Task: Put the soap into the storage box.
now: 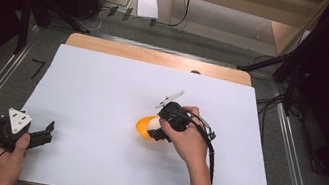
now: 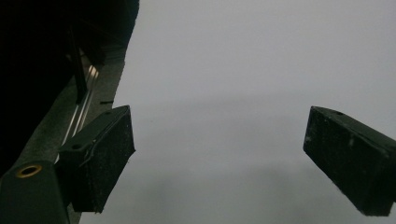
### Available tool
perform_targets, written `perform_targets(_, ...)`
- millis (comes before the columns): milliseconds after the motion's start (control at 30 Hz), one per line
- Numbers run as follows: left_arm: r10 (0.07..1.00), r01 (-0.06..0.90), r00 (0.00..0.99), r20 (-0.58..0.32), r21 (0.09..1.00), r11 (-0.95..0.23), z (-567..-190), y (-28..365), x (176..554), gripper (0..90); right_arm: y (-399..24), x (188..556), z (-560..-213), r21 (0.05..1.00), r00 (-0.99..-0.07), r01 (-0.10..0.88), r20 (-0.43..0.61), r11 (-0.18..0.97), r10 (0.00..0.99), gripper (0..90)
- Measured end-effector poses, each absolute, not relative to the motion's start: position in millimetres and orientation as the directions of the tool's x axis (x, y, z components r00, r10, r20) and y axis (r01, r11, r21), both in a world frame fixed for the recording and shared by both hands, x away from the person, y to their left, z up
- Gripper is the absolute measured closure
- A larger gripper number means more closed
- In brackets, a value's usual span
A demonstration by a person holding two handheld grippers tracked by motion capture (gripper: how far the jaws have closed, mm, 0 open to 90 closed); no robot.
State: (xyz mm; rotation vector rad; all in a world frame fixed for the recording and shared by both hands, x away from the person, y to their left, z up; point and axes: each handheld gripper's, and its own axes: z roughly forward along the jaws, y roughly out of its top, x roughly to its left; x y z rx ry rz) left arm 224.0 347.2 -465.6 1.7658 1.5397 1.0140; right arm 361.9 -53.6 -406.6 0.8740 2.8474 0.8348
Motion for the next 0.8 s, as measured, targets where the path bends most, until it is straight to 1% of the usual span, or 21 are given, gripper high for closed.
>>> perform_targets(367, 0.985, 0.544, 0.044, 0.169, 0.823, -0.165, -465.6, 347.1, 224.1, 9.4, -69.4, 359.7, -394.1, 0.554, -0.824, 0.513, 0.104, 0.656, 0.557, 21.3)
perform_targets(800, 0.984, 0.545, 0.043, 0.170, 0.822, -0.166, -465.6, 347.1, 224.1, 9.4, -98.8, 358.7, -396.2, 0.570, -0.794, 0.547, 0.122, 0.613, 0.595, 21.7)
